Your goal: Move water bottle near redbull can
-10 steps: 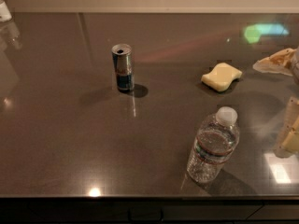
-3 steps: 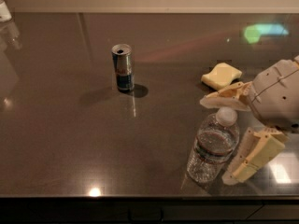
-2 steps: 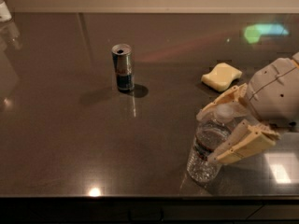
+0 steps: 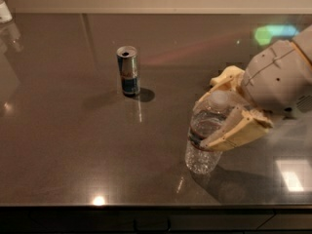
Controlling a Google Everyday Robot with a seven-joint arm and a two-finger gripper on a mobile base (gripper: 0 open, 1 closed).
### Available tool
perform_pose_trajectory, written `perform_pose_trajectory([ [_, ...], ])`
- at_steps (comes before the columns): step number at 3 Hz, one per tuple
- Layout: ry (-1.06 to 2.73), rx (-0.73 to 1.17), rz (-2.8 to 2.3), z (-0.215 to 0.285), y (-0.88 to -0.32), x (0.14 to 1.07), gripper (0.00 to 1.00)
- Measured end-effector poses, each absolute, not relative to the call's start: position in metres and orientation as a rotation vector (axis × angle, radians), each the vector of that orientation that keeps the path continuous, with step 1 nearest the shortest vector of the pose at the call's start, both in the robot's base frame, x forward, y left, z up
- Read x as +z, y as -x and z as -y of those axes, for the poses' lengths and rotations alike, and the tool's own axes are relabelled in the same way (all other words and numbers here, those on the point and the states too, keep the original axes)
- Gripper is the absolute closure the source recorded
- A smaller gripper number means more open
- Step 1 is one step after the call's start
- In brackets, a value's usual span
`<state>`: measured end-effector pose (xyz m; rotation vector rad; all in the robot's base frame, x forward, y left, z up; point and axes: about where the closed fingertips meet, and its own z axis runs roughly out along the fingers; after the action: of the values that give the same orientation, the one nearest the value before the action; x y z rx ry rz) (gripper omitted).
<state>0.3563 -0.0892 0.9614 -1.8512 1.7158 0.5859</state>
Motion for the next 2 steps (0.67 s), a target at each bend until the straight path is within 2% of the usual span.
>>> perform_pose_trajectory([
  [1, 1.829, 0.546, -1.696, 0.069, -0.379, 0.978, 1.00],
  [2, 1.801, 0.513, -1.691, 0.050, -0.407, 0.991, 1.00],
])
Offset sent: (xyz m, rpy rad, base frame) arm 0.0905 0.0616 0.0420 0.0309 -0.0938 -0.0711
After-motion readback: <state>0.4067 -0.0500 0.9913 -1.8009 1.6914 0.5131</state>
